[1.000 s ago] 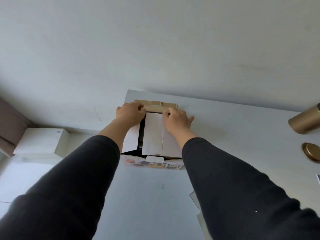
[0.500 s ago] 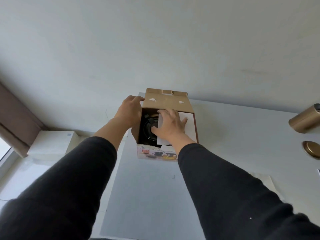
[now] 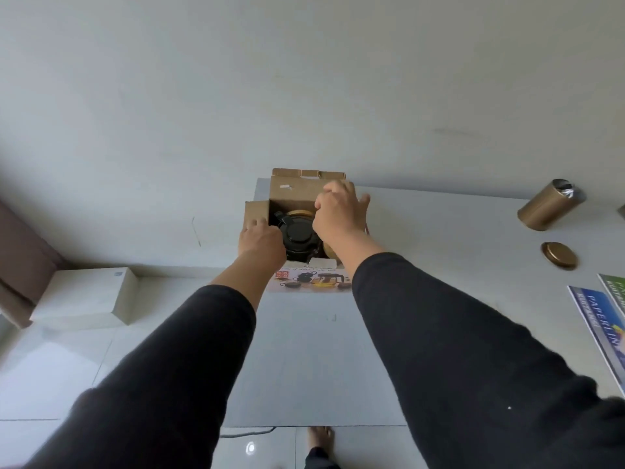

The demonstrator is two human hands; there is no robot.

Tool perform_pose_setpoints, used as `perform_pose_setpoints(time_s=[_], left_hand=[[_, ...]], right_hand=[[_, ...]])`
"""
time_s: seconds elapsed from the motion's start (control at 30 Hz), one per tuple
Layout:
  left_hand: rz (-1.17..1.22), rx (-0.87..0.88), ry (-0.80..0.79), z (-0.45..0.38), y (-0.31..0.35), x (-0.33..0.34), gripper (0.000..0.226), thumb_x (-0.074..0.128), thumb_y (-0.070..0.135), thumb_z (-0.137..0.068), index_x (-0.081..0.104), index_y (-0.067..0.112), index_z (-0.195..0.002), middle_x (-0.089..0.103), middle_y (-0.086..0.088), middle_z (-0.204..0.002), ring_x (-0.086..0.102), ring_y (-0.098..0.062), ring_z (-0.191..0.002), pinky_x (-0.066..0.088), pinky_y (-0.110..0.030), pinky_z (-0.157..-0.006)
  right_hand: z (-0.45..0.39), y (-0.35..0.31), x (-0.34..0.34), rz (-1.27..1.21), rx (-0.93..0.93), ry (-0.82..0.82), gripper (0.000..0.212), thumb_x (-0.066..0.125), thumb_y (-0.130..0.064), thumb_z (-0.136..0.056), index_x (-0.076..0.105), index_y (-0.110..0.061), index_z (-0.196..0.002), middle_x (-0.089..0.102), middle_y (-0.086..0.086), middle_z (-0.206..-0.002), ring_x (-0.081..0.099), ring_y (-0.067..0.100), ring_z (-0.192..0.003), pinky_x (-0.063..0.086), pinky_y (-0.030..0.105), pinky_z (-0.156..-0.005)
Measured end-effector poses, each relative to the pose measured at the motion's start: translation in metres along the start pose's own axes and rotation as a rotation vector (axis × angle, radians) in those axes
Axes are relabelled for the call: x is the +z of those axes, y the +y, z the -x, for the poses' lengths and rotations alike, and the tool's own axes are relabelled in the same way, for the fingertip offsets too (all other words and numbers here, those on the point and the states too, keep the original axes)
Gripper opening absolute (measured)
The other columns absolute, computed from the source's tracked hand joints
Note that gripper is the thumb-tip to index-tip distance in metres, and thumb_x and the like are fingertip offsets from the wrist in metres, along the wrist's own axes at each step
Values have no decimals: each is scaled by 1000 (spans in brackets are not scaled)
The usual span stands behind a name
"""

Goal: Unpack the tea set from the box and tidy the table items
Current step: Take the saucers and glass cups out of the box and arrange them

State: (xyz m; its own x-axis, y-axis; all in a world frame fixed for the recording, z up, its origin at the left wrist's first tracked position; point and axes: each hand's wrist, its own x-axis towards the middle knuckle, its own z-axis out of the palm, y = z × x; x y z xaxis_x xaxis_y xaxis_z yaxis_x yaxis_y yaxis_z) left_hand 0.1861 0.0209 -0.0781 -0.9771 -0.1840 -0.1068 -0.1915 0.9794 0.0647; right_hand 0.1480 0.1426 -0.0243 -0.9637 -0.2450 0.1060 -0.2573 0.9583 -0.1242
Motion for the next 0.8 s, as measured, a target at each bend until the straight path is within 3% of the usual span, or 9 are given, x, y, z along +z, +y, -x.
perform_pose_setpoints(time_s=[0.2,0.3,0.4,0.5,0.63,0.8], left_hand=[[16,-3,-71,10,12,-2,38,41,24,-96,48,3,-127,51,-17,-126,46,-30,-118,41,-35,-98],[65,-37,-92,11,18,3,42,43,24,-95,41,3,-131,48,-20,-127,46,-31,-117,41,-36,-98],[147,-103,-118,12,26,8,52,45,24,-95,31,6,-141,40,-24,-135,41,-33,-122,37,-37,-102],[152,-110,-103,12,27,10,58,44,25,-95,21,10,-146,35,-25,-140,38,-35,-126,34,-38,-105],[229,-121,-39,11,22,12,54,48,22,-91,26,14,-140,41,-21,-127,39,-34,-117,40,-39,-96],[282,-172,-31,8,19,12,66,52,22,-88,20,14,-145,37,-21,-134,35,-35,-124,41,-41,-97]], right_hand=[[18,40,-29,84,123,149,37,48,-5,-90,58,-11,-125,37,2,-145,18,25,-142,19,56,-111],[30,59,-26,157,245,71,31,55,-16,-88,62,-11,-118,24,4,-153,0,28,-147,7,61,-113],[41,74,-11,164,375,-82,42,52,-28,-88,55,-13,-127,26,7,-153,-6,31,-147,-3,66,-110],[48,78,8,68,482,-244,46,45,-28,-91,45,-15,-134,43,9,-143,12,33,-145,-2,69,-108],[51,79,25,-212,571,-413,48,30,-31,-97,29,-15,-142,51,14,-133,43,34,-127,13,61,-112],[38,89,31,-160,442,-318,50,35,-39,-96,33,-16,-140,47,14,-134,43,33,-124,30,52,-104]])
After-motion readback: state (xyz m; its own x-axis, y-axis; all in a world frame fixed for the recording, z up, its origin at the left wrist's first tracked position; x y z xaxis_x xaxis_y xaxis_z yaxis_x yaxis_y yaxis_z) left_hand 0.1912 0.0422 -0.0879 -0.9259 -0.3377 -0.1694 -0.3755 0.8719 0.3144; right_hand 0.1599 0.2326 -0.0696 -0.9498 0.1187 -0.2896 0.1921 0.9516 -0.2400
